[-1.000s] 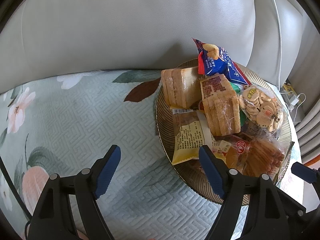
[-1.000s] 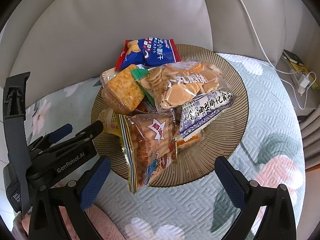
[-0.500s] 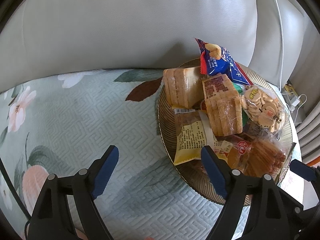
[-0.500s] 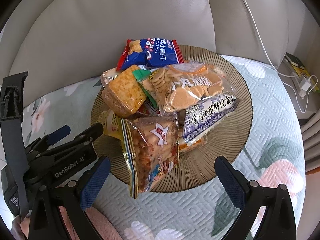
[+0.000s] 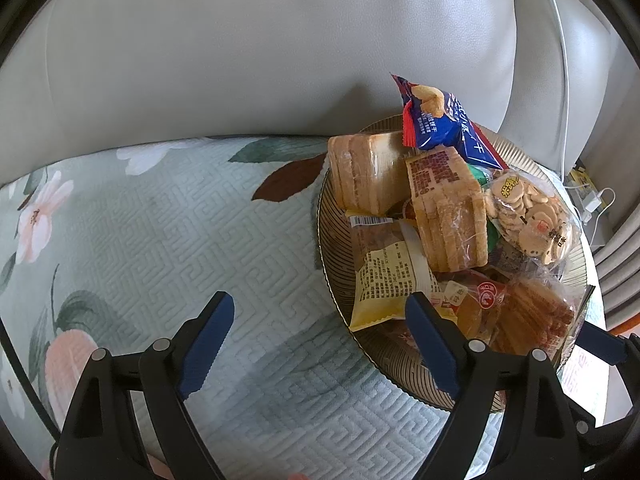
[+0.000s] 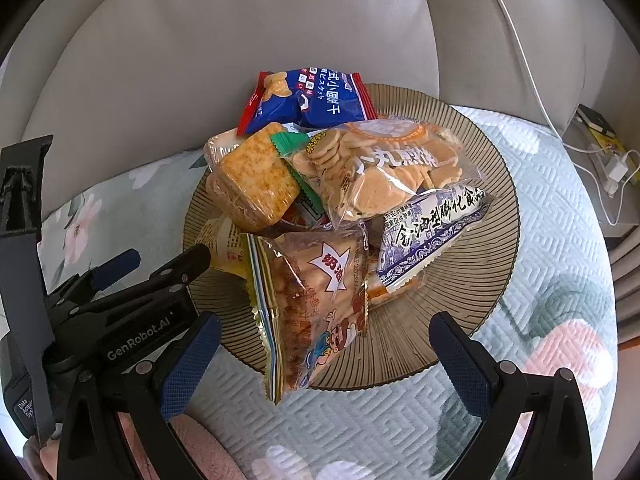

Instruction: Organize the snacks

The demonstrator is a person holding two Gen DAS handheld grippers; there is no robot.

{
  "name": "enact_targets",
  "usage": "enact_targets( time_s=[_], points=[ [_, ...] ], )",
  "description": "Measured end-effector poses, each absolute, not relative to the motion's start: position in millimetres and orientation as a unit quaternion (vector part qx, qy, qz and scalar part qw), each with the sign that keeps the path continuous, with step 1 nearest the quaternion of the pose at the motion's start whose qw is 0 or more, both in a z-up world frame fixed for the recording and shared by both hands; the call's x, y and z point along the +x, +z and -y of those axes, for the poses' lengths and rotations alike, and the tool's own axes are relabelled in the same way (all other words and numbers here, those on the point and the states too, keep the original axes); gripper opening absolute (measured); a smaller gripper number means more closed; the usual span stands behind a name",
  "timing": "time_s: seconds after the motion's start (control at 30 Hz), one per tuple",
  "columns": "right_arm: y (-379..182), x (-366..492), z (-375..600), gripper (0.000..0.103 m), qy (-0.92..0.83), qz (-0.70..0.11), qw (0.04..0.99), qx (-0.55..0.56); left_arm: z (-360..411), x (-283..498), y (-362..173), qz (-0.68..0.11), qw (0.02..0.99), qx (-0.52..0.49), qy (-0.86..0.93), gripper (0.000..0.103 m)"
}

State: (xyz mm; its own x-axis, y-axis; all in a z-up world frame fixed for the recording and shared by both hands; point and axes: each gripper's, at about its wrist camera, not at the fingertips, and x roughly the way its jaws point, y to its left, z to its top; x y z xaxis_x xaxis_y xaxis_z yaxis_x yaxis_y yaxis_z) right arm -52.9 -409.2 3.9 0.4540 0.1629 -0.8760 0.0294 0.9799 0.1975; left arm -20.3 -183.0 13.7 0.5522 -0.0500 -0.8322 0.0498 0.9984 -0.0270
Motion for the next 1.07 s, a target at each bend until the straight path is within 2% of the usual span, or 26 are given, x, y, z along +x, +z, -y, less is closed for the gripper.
enact_targets(
  time_s=[1.07],
  points=[
    [-0.6,-51.8,411.5,0.103,0.033,-0.53,0.842,0.098,189.7,-21.0,14.5,-0.472,0.881,0.01,-0.023,0.093]
  ],
)
